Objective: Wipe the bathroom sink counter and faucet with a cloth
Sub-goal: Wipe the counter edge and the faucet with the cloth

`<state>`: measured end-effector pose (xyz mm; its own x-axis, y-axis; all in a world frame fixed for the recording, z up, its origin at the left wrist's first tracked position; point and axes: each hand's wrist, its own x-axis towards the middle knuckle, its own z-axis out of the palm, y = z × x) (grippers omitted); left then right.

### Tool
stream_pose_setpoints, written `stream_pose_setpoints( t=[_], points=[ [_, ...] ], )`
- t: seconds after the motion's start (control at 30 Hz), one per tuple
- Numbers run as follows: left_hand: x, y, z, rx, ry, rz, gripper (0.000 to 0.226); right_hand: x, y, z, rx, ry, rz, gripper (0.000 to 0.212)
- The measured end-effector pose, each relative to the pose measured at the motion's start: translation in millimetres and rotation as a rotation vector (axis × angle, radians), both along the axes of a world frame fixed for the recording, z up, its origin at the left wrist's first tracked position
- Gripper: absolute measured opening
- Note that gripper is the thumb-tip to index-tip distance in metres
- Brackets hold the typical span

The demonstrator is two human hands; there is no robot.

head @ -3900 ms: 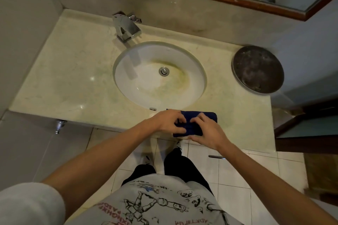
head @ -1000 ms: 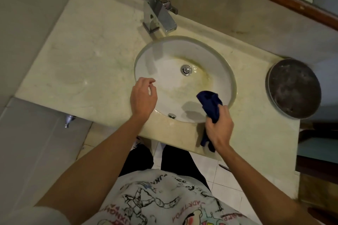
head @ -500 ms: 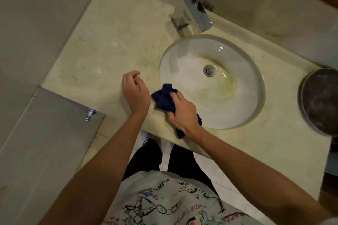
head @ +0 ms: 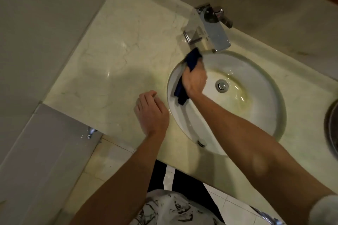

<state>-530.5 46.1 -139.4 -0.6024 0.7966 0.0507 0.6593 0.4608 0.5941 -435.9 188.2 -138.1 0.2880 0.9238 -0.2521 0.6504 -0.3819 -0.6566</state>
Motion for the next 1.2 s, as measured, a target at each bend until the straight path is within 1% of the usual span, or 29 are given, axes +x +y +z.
stream_pose_setpoints(
  t=[0.07, 0.1, 0.17, 0.27, 0.33, 0.4, 0.47, 0.5, 0.6, 0.67, 0.73, 0.8, 0.9, 0.97, 1.07, 1.13, 1.17, 1.2],
  points=[
    [1, 1, 0, -0.027, 0.022, -0.007, 0.018, 14, 16, 1, 0.019, 0.086, -0.142, 0.041],
    [1, 0, 0, -0.042, 0.031, -0.01, 0.018, 21, 21, 1, 0.031, 0.118, -0.17, 0.036],
    [1, 1, 0, -0.072, 0.048, -0.009, 0.019, 35, 26, -2, 0.028, 0.144, -0.15, 0.029],
    [2, 2, -2, -0.106, 0.061, -0.014, 0.019, 58, 20, -3, 0.002, 0.176, -0.02, 0.03],
    [1, 2, -1, -0.124, 0.064, -0.014, 0.019, 77, 6, 4, 0.005, 0.2, 0.166, 0.031],
    [1, 2, 0, -0.133, 0.059, -0.017, 0.02, 101, -15, 11, 0.012, 0.161, 0.471, 0.033],
    [2, 1, 1, -0.132, 0.059, -0.021, 0.021, 124, -38, 16, 0.022, 0.138, 0.793, 0.031],
    [2, 1, 2, -0.128, 0.058, -0.021, 0.022, 132, -49, 18, 0.014, 0.132, 0.914, 0.034],
    [2, 1, 2, -0.12, 0.055, -0.015, 0.022, 143, -77, 15, -0.059, 0.122, 1.152, 0.04],
    [3, 1, 1, -0.114, 0.049, -0.001, 0.023, 134, -93, 13, -0.129, 0.132, 1.216, 0.036],
    [3, 2, 1, -0.114, 0.049, 0.01, 0.022, 116, -99, 8, -0.132, 0.13, 1.181, 0.037],
    [2, 2, 0, -0.107, 0.058, 0.011, 0.02, 92, -90, 4, -0.073, 0.115, 1.084, 0.04],
    [1, 3, 0, -0.109, 0.062, 0.0, 0.02, 57, -53, 3, 0.063, 0.07, 0.953, 0.039],
    [1, 3, 0, -0.125, 0.068, -0.006, 0.021, 44, -23, 1, 0.134, 0.046, 0.821, 0.035],
    [2, 3, 0, -0.137, 0.089, -0.008, 0.019, 45, 15, 1, 0.226, 0.004, 0.614, 0.038],
    [2, 3, -1, -0.14, 0.094, -0.012, 0.018, 56, 28, 1, 0.219, -0.029, 0.468, 0.039],
    [2, 3, -1, -0.14, 0.098, -0.012, 0.017, 63, 31, 2, 0.209, -0.052, 0.428, 0.039],
    [2, 2, -1, -0.14, 0.101, -0.011, 0.017, 72, 31, 3, 0.208, -0.073, 0.435, 0.039]
  ],
)
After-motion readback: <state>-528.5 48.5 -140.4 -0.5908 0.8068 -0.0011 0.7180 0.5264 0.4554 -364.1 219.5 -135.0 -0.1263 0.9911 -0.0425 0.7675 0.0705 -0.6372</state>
